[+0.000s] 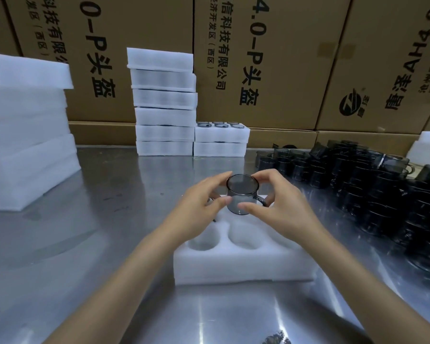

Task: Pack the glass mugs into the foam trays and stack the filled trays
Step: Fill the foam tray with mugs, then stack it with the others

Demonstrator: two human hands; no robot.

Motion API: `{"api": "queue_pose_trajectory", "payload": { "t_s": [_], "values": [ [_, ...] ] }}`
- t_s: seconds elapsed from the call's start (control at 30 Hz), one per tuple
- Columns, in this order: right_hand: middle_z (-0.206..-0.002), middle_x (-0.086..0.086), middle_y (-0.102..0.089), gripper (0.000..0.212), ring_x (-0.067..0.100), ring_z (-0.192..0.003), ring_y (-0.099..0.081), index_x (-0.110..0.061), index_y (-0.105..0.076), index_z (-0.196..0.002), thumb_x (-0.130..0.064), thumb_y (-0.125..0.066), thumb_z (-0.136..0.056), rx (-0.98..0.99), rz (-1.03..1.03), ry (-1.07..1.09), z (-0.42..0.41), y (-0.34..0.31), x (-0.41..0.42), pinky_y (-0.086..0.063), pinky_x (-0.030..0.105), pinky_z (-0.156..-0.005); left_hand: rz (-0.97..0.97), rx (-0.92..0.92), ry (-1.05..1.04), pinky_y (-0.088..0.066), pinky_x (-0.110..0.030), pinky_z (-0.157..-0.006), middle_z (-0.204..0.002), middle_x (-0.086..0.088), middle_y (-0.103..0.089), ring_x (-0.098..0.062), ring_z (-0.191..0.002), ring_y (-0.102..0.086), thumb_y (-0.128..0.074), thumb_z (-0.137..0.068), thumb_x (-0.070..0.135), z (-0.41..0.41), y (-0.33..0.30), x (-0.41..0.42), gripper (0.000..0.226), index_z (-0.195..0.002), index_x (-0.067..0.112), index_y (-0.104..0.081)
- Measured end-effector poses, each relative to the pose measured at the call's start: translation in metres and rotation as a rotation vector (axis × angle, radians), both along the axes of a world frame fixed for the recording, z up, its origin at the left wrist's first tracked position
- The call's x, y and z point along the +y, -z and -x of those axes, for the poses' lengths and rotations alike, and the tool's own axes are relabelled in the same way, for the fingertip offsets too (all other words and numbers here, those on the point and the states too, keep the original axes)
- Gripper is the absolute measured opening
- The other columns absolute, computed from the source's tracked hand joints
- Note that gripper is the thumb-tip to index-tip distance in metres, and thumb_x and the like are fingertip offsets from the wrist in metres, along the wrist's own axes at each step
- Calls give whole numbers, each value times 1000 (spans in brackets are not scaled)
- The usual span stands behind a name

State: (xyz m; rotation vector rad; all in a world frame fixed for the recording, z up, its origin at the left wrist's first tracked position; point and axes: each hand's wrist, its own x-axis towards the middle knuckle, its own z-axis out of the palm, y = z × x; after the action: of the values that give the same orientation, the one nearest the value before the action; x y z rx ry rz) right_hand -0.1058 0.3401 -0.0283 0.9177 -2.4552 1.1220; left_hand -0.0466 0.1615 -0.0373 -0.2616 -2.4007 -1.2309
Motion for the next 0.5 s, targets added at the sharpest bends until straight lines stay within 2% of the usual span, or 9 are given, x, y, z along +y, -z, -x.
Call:
{"api": "queue_pose_trajectory", "payload": {
  "t_s": [0.1,0.23,0.33,0.43,0.5],
  "values": [
    [-98,-28,-55,49,-12,-68,-50,-38,-43,-105,-47,-76,-69,-4,-38,17,0,1,-3,-33,16,-61,55,-37,-24,-52,-29,-78,-123,8,-58,-12,-99,-60,-53,-95,17,2,4,0,50,-140,35,-39],
    [-109,-20,-54,54,-11,-69,-43,-35,-47,-114,-54,-73,-71,14,-114,54,1,2,-6,-35,22,-68,73,-32,-38,-43,-22,-77,-126,11,-57,-8,-99,-57,-53,-95,16,3,6,1,48,-139,31,-43],
    [-109,-18,-55,54,-7,-78,-48,-34,-47,-114,-58,-70,-72,25,-135,90,0,2,-9,-40,25,-70,64,-31,-43,-43,-21,-74,-124,9,-57,-8,-93,-56,-52,-96,16,4,7,1,48,-141,30,-41],
    [-110,-16,-57,55,5,-98,-54,-31,-46,-113,-60,-69,-72,37,-140,137,-2,3,-14,-46,31,-75,39,-43,-57,-50,-28,-74,-122,4,-59,-16,-95,-60,-50,-97,16,4,8,-1,49,-142,30,-38],
    [-109,-15,-57,55,9,-99,-55,-29,-45,-111,-61,-67,-73,57,-172,160,-3,4,-18,-43,29,-68,45,-50,-68,-52,-34,-80,-122,4,-60,-17,-98,-61,-49,-97,16,4,8,-1,49,-142,31,-37]
  ]
}}
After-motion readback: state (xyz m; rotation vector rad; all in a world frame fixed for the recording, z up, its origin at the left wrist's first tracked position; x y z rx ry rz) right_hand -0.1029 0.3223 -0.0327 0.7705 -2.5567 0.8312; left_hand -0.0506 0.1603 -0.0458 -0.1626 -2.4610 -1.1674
